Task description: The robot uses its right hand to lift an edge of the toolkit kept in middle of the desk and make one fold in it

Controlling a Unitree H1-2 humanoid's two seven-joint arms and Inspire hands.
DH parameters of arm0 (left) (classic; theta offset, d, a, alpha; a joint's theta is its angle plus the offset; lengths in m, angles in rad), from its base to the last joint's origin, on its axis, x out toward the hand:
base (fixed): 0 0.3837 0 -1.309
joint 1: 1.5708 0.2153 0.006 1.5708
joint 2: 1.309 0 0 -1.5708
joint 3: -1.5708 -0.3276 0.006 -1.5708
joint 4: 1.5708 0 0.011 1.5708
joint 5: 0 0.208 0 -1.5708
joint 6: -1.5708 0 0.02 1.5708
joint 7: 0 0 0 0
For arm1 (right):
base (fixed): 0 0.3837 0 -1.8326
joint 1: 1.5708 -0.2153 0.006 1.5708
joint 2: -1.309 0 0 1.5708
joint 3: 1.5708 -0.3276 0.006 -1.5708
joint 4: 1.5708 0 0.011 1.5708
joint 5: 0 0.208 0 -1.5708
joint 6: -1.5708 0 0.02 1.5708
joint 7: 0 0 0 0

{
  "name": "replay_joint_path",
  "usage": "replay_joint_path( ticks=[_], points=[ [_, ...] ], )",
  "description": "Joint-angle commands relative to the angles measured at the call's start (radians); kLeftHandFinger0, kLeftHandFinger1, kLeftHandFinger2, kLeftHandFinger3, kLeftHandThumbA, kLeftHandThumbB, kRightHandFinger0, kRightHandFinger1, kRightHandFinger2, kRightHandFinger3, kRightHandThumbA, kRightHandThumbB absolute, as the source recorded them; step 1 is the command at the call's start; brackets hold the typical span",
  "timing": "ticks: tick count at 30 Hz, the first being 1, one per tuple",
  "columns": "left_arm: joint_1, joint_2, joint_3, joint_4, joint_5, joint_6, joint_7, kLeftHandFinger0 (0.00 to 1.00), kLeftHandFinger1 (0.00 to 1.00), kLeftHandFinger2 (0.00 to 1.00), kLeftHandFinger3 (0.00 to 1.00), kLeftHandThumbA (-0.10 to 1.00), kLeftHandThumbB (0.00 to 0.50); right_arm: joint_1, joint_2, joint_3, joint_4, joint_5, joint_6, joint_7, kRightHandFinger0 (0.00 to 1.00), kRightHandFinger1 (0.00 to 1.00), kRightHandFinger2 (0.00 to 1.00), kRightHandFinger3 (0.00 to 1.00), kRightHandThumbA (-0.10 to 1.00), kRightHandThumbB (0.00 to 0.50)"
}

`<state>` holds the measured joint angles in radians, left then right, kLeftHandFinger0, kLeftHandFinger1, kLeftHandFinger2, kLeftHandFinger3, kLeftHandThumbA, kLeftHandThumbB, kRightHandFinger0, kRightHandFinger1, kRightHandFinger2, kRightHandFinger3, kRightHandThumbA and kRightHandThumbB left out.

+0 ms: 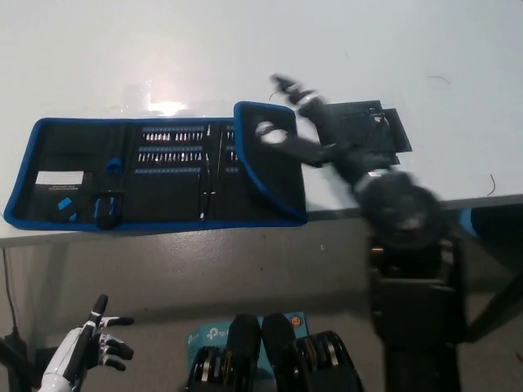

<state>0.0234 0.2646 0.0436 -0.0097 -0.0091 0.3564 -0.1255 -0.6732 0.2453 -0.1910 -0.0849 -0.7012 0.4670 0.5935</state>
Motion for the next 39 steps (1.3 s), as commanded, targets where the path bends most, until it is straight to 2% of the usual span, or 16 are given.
replay_joint_path(
  ticks=[1, 6, 7, 8, 9, 10, 12, 15, 17, 20, 29, 32, 33, 34, 35, 39],
  points=[
    [0.004, 0.014, 0.009, -0.019, 0.0, -0.011, -0.003, 0.45, 0.46, 0.36, 0.63, 1.0, 0.5, 0.052, -0.047, -0.173, -0.232, 0.263, 0.003, 0.166, 1.0, 1.0, 1.0, 1.0, 0.46, 0.29],
    [0.002, 0.012, 0.012, -0.012, 0.003, -0.016, 0.002, 0.45, 0.45, 0.36, 0.62, 1.0, 0.5, 0.194, -0.129, -0.278, -0.307, 0.416, 0.003, 0.138, 1.0, 1.0, 1.0, 1.0, 0.4, 0.186],
    [0.0, 0.009, 0.015, -0.012, 0.002, -0.011, 0.005, 0.45, 0.44, 0.35, 0.6, 1.0, 0.5, 0.237, -0.161, -0.299, -0.309, 0.467, 0.003, 0.115, 0.85, 1.0, 1.0, 1.0, 0.43, 0.184],
    [-0.001, 0.009, 0.016, -0.013, 0.002, -0.012, 0.004, 0.45, 0.44, 0.35, 0.6, 1.0, 0.5, 0.256, -0.173, -0.309, -0.308, 0.491, 0.003, 0.101, 0.8, 1.0, 1.0, 1.0, 0.44, 0.181],
    [0.001, 0.007, 0.016, -0.018, 0.001, -0.012, 0.005, 0.44, 0.43, 0.33, 0.57, 1.0, 0.5, 0.307, -0.185, -0.353, -0.274, 0.537, -0.056, 0.037, 0.62, 0.84, 1.0, 1.0, 0.41, 0.164],
    [0.001, 0.008, 0.018, -0.018, -0.003, -0.01, 0.002, 0.44, 0.43, 0.34, 0.58, 1.0, 0.5, 0.339, -0.183, -0.381, -0.246, 0.55, -0.106, -0.005, 0.56, 0.76, 1.0, 1.0, 0.39, 0.174],
    [-0.003, 0.01, 0.021, -0.017, -0.003, -0.01, 0.002, 0.43, 0.43, 0.33, 0.58, 1.0, 0.5, 0.362, -0.176, -0.413, -0.208, 0.575, -0.154, -0.05, 0.49, 0.67, 0.91, 1.0, 0.29, 0.139],
    [-0.002, 0.009, 0.022, -0.016, -0.003, -0.01, 0.003, 0.44, 0.43, 0.32, 0.57, 1.0, 0.5, 0.428, -0.171, -0.475, -0.086, 0.598, -0.295, -0.141, 0.5, 0.67, 0.85, 1.0, 0.26, 0.081],
    [-0.004, 0.018, 0.022, -0.011, 0.005, -0.018, 0.004, 0.43, 0.43, 0.33, 0.58, 1.0, 0.5, 0.469, -0.166, -0.496, 0.034, 0.587, -0.41, -0.208, 0.55, 0.68, 0.85, 1.0, 0.25, 0.07],
    [-0.004, 0.017, 0.022, -0.016, 0.007, -0.014, 0.005, 0.4, 0.43, 0.33, 0.59, 1.0, 0.5, 0.489, -0.16, -0.512, 0.115, 0.594, -0.462, -0.251, 0.53, 0.66, 0.83, 1.0, 0.23, 0.095],
    [0.001, 0.014, 0.02, -0.01, 0.0, -0.026, -0.001, 0.44, 0.44, 0.35, 0.59, 1.0, 0.5, 0.49, -0.216, -0.504, 0.329, 0.585, -0.583, -0.332, 0.48, 0.6, 0.72, 0.91, 0.18, 0.152],
    [-0.002, 0.012, 0.023, -0.008, 0.004, -0.021, 0.007, 0.45, 0.45, 0.36, 0.61, 1.0, 0.5, 0.479, -0.233, -0.498, 0.331, 0.604, -0.513, -0.322, 0.35, 0.48, 0.62, 0.86, 0.21, 0.151],
    [-0.002, 0.012, 0.023, -0.008, 0.005, -0.021, 0.008, 0.45, 0.45, 0.36, 0.61, 1.0, 0.5, 0.481, -0.236, -0.494, 0.331, 0.609, -0.508, -0.324, 0.35, 0.48, 0.61, 0.86, 0.21, 0.151],
    [-0.001, 0.012, 0.024, -0.007, 0.002, -0.021, 0.006, 0.46, 0.45, 0.35, 0.61, 1.0, 0.492, 0.485, -0.252, -0.483, 0.341, 0.598, -0.475, -0.323, 0.34, 0.43, 0.59, 0.9, 0.32, 0.172],
    [-0.001, 0.013, 0.024, -0.009, 0.002, -0.018, 0.004, 0.45, 0.44, 0.34, 0.61, 1.0, 0.5, 0.49, -0.264, -0.469, 0.347, 0.592, -0.467, -0.328, 0.34, 0.41, 0.58, 0.91, 0.36, 0.17],
    [0.003, 0.011, 0.029, -0.013, -0.001, -0.023, 0.004, 0.44, 0.44, 0.35, 0.6, 1.0, 0.5, 0.499, -0.292, -0.435, 0.366, 0.593, -0.44, -0.367, 0.37, 0.45, 0.62, 0.96, 0.42, 0.193]
  ],
)
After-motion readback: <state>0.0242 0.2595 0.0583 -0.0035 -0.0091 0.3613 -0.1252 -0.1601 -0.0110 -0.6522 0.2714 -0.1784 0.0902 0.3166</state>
